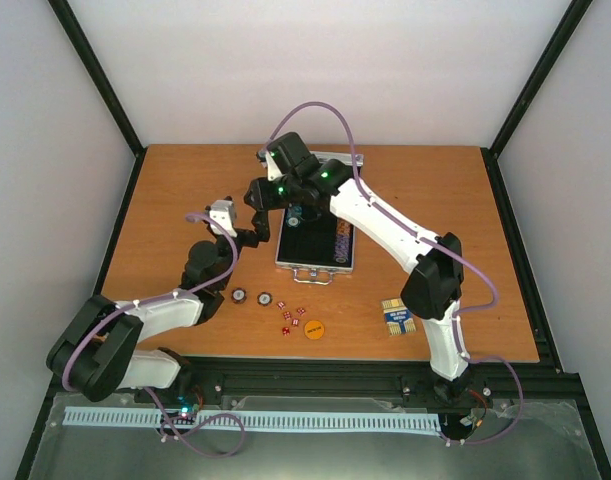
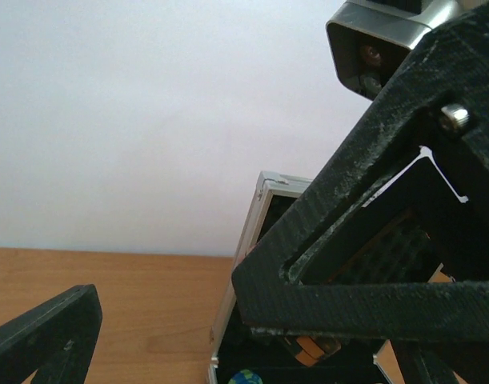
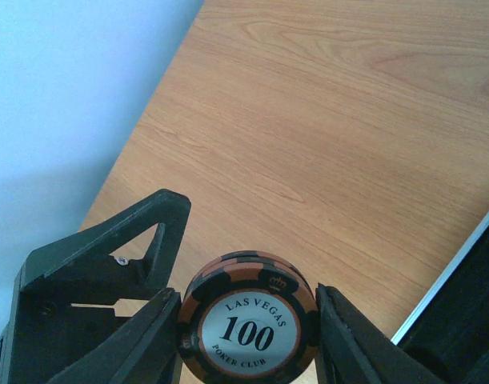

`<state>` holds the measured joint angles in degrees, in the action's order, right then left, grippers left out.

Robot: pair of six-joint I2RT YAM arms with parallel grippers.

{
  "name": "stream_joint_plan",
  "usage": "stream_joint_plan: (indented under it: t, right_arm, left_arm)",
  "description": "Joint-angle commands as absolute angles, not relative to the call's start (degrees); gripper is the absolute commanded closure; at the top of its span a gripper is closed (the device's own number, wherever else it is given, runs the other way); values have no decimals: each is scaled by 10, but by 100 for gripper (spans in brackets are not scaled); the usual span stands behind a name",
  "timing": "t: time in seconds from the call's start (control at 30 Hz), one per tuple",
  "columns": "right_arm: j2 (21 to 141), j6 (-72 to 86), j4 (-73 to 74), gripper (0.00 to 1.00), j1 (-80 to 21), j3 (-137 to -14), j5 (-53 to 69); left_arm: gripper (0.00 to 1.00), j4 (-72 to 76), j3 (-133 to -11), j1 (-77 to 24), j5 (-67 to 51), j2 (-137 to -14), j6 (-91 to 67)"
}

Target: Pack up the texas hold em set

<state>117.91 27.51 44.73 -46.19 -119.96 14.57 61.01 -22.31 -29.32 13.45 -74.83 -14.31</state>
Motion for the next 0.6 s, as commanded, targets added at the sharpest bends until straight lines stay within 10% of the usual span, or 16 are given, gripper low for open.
stream_joint_plan:
  t: [0.0,0.57]
  right_arm:
    - [1160,285,483,87,-469,-1209,186]
    - [1133,294,471,88,-457,-1203,199]
  left_arm:
    - [0,720,-260,-292,163,-740,-75]
    - [0,809,-264,-292,137,-743,-22]
